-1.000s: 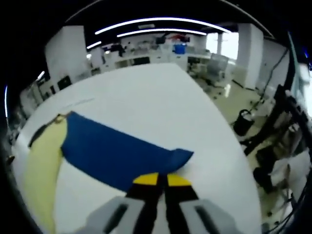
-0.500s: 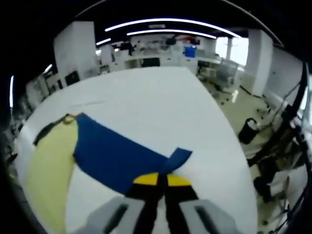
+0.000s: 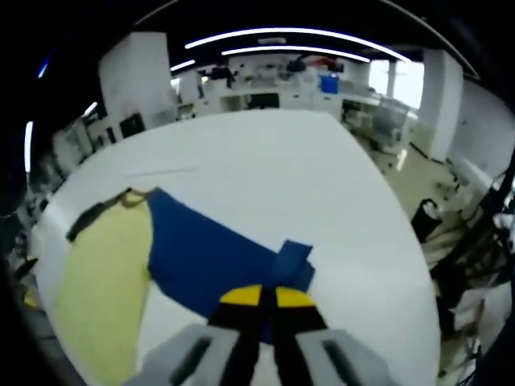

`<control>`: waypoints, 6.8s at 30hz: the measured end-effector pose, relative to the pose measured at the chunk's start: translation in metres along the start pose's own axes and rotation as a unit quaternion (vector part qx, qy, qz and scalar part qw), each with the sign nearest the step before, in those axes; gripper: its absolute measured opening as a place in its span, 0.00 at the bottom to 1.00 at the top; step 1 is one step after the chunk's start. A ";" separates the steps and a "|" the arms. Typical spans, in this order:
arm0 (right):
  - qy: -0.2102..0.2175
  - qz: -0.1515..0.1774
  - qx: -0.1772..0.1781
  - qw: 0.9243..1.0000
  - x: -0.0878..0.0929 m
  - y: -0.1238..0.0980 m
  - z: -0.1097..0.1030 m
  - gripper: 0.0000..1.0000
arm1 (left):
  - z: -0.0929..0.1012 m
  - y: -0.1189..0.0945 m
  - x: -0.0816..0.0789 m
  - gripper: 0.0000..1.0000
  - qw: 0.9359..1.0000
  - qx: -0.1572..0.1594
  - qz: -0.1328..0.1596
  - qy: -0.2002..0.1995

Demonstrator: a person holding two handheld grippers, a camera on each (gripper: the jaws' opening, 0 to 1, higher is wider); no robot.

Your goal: Fold the garment on the visible template until the final outline fits inside the template.

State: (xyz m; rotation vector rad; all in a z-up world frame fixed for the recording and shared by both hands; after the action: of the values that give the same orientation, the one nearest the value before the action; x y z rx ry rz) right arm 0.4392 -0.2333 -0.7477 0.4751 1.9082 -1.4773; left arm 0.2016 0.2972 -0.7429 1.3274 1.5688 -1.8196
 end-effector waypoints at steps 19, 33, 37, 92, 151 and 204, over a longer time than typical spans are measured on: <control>-0.045 -0.017 -0.065 0.997 -0.013 0.026 -0.074 0.00 | 0.022 -0.005 -0.011 0.93 1.000 0.021 -0.014 0.007; -0.072 -0.015 -0.107 0.992 -0.038 0.046 -0.134 0.00 | 0.020 0.000 -0.011 0.93 0.999 0.032 -0.013 0.010; -0.078 -0.015 -0.115 0.990 -0.043 0.049 -0.144 0.00 | 0.018 0.000 -0.010 0.93 1.000 0.030 -0.008 0.000; -0.154 -0.041 -0.240 0.958 -0.079 0.093 -0.331 0.00 | 0.023 -0.009 -0.011 0.97 0.999 0.036 0.011 -0.011; -0.191 -0.050 -0.336 0.921 -0.022 0.114 -0.441 0.04 | 0.011 -0.015 -0.001 0.98 0.999 0.010 0.015 -0.043; -0.160 0.011 -0.217 0.963 -0.011 0.058 -0.247 0.90 | -0.098 0.008 -0.013 0.84 0.992 -0.102 0.039 -0.061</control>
State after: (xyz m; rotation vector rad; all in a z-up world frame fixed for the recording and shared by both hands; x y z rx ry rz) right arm 0.4145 0.0191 -0.7479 0.0480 1.8775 -1.0036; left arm 0.2524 0.3808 -0.7290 1.1453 1.5684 -1.6139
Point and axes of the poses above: the point that each gripper's makers call its tool centre point, and the gripper's own axes: y roughly forward along the fingers, z roughly to its right, x roughly out of its underside, the point moved 5 cm from there along -y, roughly backward along the fingers, and after that the axes turned 6 degrees about -x, right-handed, at the moved point
